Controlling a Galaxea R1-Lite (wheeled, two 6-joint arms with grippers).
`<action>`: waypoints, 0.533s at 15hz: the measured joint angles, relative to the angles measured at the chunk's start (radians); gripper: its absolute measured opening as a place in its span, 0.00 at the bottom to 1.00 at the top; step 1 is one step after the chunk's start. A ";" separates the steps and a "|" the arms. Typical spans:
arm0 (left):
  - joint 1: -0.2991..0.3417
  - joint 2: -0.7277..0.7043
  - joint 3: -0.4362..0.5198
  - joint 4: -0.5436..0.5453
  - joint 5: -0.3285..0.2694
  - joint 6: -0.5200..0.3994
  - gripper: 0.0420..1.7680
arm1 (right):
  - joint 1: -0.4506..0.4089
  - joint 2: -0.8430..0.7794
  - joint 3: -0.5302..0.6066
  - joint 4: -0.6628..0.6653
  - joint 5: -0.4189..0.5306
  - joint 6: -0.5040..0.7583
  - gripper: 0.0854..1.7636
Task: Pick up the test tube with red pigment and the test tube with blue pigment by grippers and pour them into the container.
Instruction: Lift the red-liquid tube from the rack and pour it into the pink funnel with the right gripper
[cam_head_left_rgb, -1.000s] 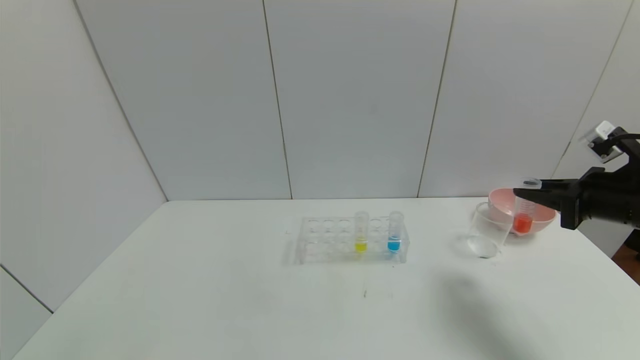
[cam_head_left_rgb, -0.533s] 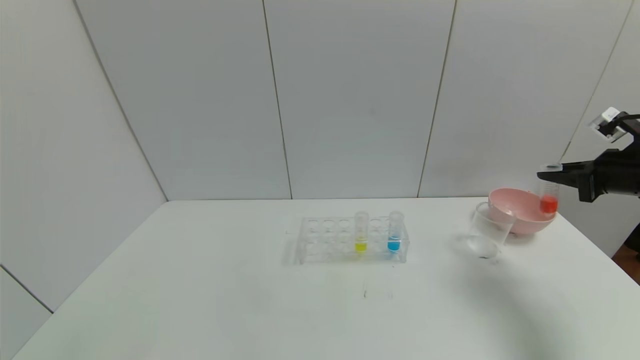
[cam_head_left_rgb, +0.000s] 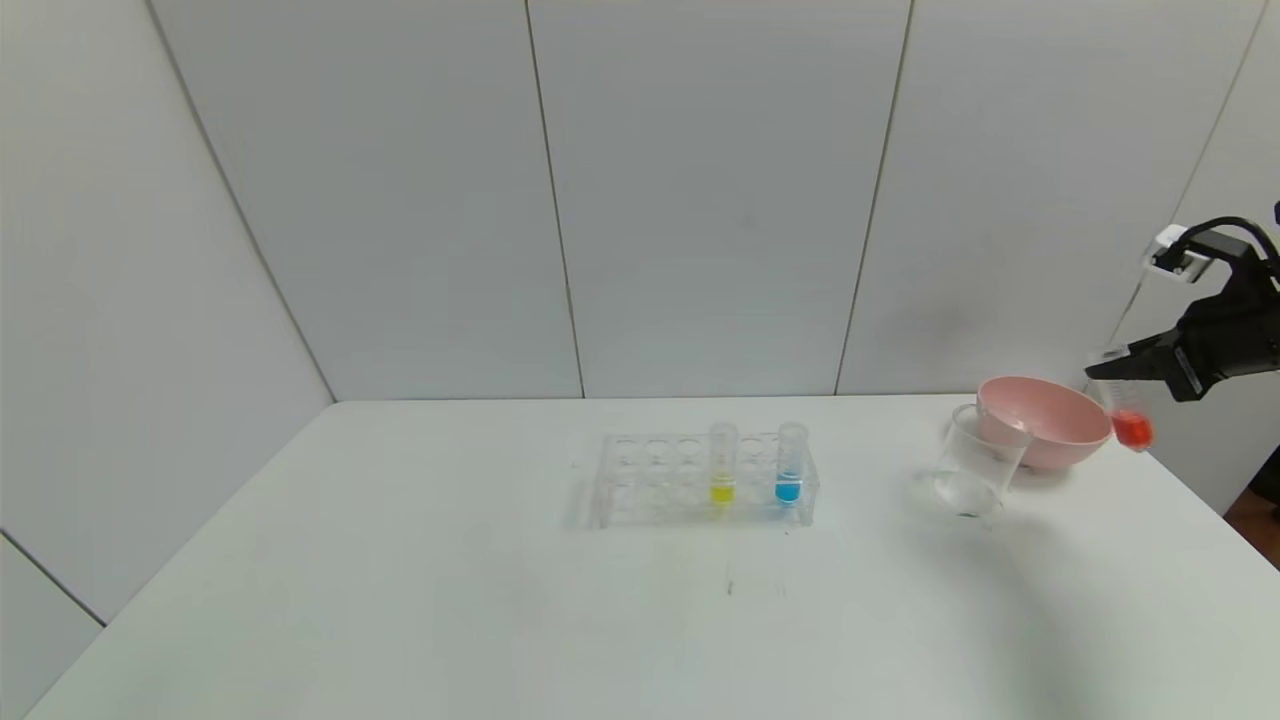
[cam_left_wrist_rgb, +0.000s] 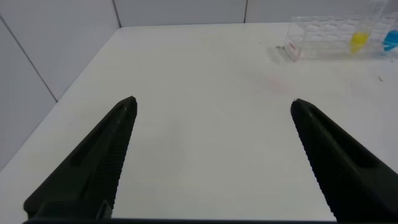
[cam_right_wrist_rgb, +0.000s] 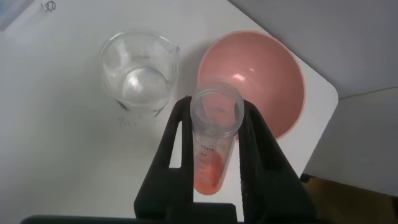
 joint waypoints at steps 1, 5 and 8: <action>0.000 0.000 0.000 0.000 0.000 0.000 1.00 | 0.012 0.015 -0.038 0.037 -0.010 -0.021 0.24; 0.000 0.000 0.000 0.000 0.000 0.000 1.00 | 0.041 0.068 -0.157 0.184 -0.018 -0.110 0.24; 0.000 0.000 0.000 0.000 0.000 0.000 1.00 | 0.057 0.094 -0.238 0.285 -0.021 -0.210 0.24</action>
